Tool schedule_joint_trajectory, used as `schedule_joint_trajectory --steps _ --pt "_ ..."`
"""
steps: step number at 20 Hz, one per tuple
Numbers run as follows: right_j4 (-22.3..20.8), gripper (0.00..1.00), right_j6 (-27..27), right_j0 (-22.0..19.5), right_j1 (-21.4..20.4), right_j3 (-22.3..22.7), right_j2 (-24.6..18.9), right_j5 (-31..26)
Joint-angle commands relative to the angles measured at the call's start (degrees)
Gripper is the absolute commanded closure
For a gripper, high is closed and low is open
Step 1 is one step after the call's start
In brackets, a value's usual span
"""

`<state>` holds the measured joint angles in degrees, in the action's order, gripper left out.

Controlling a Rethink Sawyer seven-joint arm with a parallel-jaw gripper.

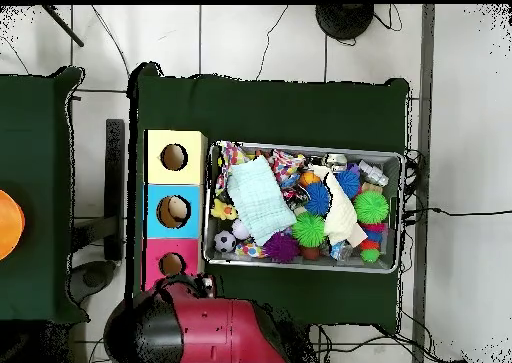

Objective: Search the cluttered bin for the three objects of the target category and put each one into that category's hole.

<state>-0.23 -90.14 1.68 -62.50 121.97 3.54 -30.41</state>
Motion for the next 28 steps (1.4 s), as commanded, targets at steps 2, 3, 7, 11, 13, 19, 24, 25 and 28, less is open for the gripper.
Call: schedule_joint_trajectory --steps 2,3,7,11,13,19,24,25,28 --pt "-0.9 0.00 -11.8 -2.8 8.6 -5.6 0.6 10.7" --pt "-0.5 0.00 -11.0 -3.8 9.4 -5.6 -0.1 11.8" --pt "0.6 0.00 -6.4 -9.2 11.5 -6.0 -4.4 13.0" --pt "0.3 0.00 -4.8 -12.7 12.2 -6.0 -6.5 13.0" --pt "0.1 0.00 -4.8 -13.7 11.9 -5.5 -6.9 13.0" --pt "-1.3 0.00 -5.1 -15.4 12.8 -5.8 -7.1 14.3" --pt "-1.0 0.00 -6.5 -15.6 15.3 -7.6 -7.5 17.0" --pt "-0.8 0.00 -6.6 -15.6 16.0 -8.1 -7.7 17.4" --pt "-0.1 0.00 -6.4 -15.7 17.5 -10.1 -8.4 16.7"
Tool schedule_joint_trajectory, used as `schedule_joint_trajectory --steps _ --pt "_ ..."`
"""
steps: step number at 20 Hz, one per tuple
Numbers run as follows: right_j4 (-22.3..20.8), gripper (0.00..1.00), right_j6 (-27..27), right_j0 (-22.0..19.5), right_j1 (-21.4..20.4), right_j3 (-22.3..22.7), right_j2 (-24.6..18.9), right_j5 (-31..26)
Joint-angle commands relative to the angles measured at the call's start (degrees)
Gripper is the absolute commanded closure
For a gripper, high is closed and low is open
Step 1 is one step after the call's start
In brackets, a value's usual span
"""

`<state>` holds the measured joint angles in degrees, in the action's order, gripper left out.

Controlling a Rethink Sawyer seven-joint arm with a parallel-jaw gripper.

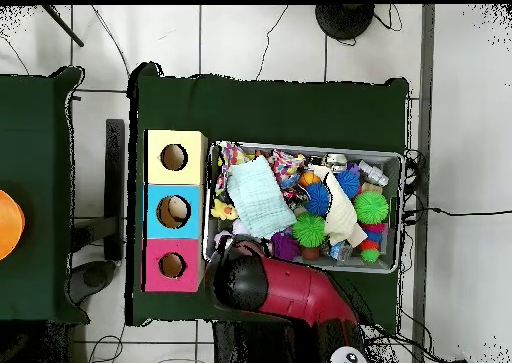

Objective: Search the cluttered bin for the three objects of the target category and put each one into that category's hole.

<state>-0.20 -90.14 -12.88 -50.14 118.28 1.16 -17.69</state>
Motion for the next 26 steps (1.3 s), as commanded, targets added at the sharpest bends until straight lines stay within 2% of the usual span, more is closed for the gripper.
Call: schedule_joint_trajectory --steps 1,9,13,16,21,26 --pt "0.2 0.00 -6.5 -0.8 5.2 -7.2 -5.8 3.2" --pt "0.4 0.00 -6.2 -1.4 6.0 -9.5 -5.9 2.0" --pt "-0.2 0.00 -4.7 -3.4 6.2 -9.5 -7.2 1.5" --pt "0.2 0.00 -3.3 -4.5 5.5 -10.9 -7.5 -3.3" --pt "-0.7 0.00 -2.3 -3.4 3.1 -13.9 -5.1 -11.3" --pt "-1.6 0.00 -4.0 -2.1 8.3 -20.8 -2.3 -13.7"
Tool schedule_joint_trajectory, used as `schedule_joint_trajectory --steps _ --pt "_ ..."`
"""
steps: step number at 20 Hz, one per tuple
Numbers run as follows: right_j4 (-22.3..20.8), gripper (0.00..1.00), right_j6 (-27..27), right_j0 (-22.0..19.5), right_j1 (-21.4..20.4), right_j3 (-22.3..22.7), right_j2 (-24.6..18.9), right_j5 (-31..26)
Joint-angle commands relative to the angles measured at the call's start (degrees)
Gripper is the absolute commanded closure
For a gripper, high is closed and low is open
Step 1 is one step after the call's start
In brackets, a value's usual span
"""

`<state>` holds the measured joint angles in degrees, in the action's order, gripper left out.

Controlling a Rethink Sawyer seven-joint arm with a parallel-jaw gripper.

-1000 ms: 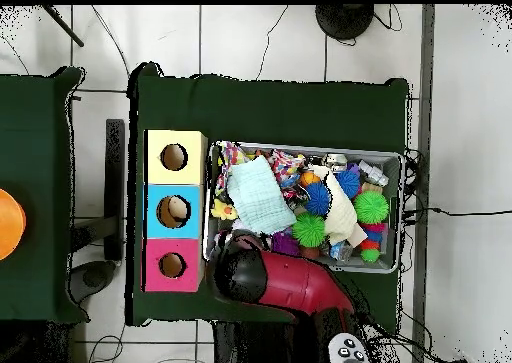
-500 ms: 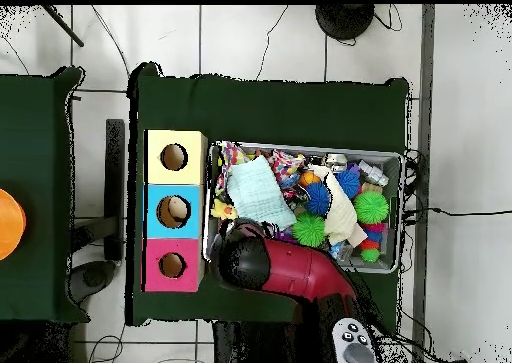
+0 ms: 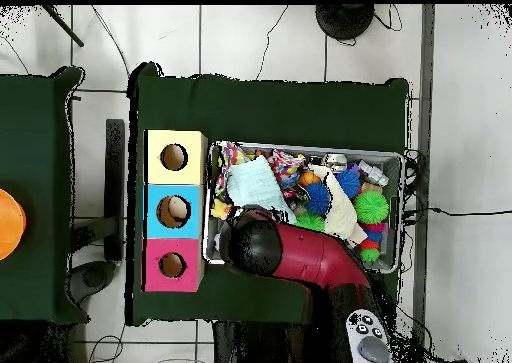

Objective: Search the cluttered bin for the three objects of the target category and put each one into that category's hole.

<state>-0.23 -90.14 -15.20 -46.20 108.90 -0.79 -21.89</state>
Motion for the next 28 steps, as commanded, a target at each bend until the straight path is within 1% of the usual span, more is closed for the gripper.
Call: schedule_joint_trajectory --steps 1,3,5,7,11,13,15,17,18,20,22,24,28 --pt "-1.6 0.00 -4.6 0.6 6.3 -14.0 0.3 -10.3" --pt "-1.2 0.00 -5.3 0.8 9.9 -19.6 0.7 -13.2" --pt "-1.1 0.00 -5.2 0.4 11.9 -22.7 0.5 -12.7" --pt "-0.5 0.00 -4.9 -0.4 12.3 -23.1 -0.6 -12.8" --pt "-0.5 0.00 -4.2 -1.6 11.2 -22.1 -1.3 -12.4" --pt "-0.9 0.00 -3.7 -2.6 9.7 -19.2 -1.4 -10.8" --pt "-0.9 0.00 -3.6 -3.8 7.8 -14.8 -1.8 -8.8" --pt "-1.1 0.00 -4.9 -4.2 5.7 -9.7 -1.6 -5.8" --pt "-1.2 0.00 -5.8 -3.9 4.4 -7.8 -1.0 -5.3" --pt "-2.0 0.00 -7.4 -2.4 2.4 -5.9 1.0 -4.5" --pt "-3.0 0.00 -9.1 -1.4 1.7 -4.4 3.2 -2.6" --pt "-3.9 0.00 -10.1 -1.1 2.5 -3.2 4.2 1.4" --pt "-3.2 0.00 -12.8 -1.9 7.6 -1.1 2.5 12.5"
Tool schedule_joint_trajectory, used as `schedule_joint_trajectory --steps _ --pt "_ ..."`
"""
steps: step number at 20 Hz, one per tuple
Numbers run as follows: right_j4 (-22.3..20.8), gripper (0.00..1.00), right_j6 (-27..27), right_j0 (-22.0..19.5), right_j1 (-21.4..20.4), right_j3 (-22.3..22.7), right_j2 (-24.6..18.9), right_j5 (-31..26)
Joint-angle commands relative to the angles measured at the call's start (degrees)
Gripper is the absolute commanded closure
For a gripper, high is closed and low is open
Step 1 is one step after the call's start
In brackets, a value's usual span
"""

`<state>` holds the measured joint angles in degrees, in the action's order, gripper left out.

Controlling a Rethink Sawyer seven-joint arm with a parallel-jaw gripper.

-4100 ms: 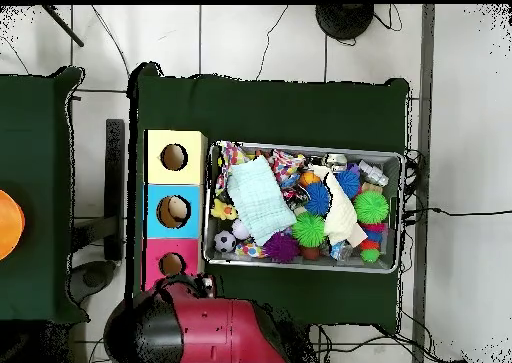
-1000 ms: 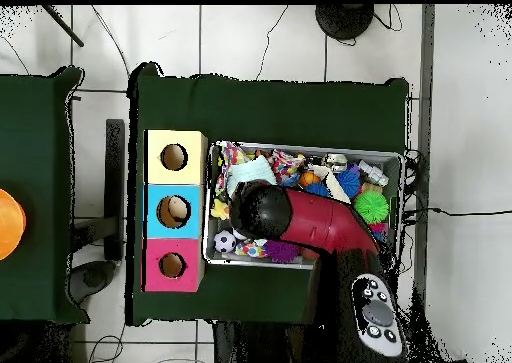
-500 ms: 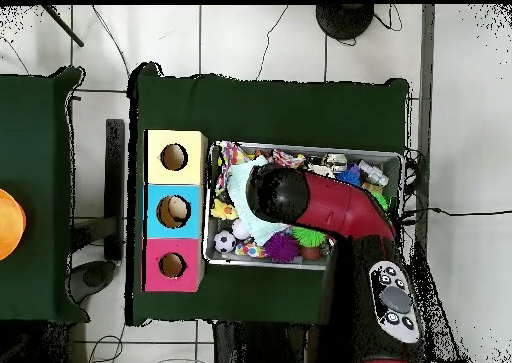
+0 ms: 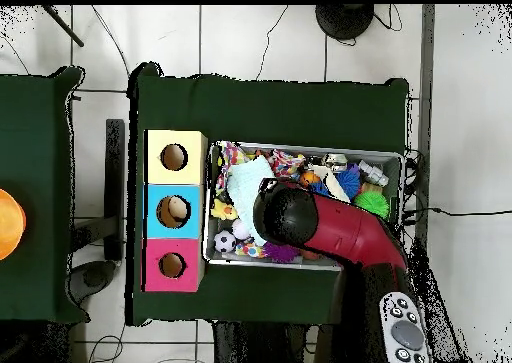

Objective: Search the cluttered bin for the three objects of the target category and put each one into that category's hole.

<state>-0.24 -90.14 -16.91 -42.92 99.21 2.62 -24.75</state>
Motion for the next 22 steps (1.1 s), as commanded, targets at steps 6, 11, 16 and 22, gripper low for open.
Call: schedule_joint_trajectory --steps 6,11,16,22 --pt "-1.8 0.00 -13.4 -0.2 9.2 9.1 -1.0 24.7" --pt "-1.4 0.00 -11.7 -0.8 11.2 8.7 -0.5 29.0" --pt "-1.2 0.00 -10.0 -2.4 12.8 7.7 -2.2 28.3" --pt "-1.3 0.00 -9.0 -3.6 14.4 6.2 -3.2 27.5"
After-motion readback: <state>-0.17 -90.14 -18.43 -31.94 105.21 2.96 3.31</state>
